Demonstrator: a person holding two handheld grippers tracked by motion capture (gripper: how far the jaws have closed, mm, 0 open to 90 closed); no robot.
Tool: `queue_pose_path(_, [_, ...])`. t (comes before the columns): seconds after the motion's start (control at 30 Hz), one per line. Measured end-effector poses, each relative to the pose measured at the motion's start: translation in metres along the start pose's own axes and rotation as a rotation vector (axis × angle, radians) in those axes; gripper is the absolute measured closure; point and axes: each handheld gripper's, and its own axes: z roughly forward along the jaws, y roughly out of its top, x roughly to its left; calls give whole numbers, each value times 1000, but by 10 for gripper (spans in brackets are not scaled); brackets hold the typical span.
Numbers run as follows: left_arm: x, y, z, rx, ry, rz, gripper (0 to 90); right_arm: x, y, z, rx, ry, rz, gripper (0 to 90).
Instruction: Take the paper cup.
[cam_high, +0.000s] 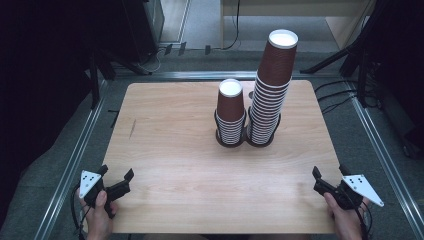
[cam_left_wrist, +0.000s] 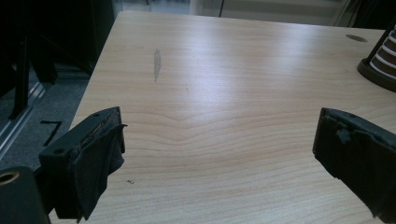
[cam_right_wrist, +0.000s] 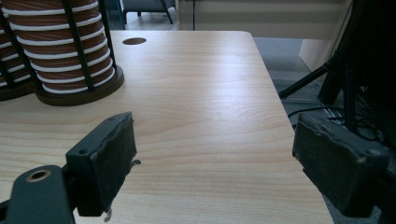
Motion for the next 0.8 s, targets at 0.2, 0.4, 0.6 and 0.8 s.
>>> queue_pose_path(0.2, [-1, 1, 2, 5, 3, -3, 25, -1, 0, -1, -1, -5, 11, 136])
queue_pose_path(0.4, [-2, 1, 3, 9, 10, 5, 25, -1, 4, -2, 15, 20, 10, 103])
queue_pose_path(0.6, [-2, 0, 1, 9, 9, 5, 25, 10, 21, 0, -15, 45, 21, 95])
queue_pose_path(0.8, [-2, 0, 3, 9, 8, 7, 25, 34, 45, 4, -34, 97, -13, 96])
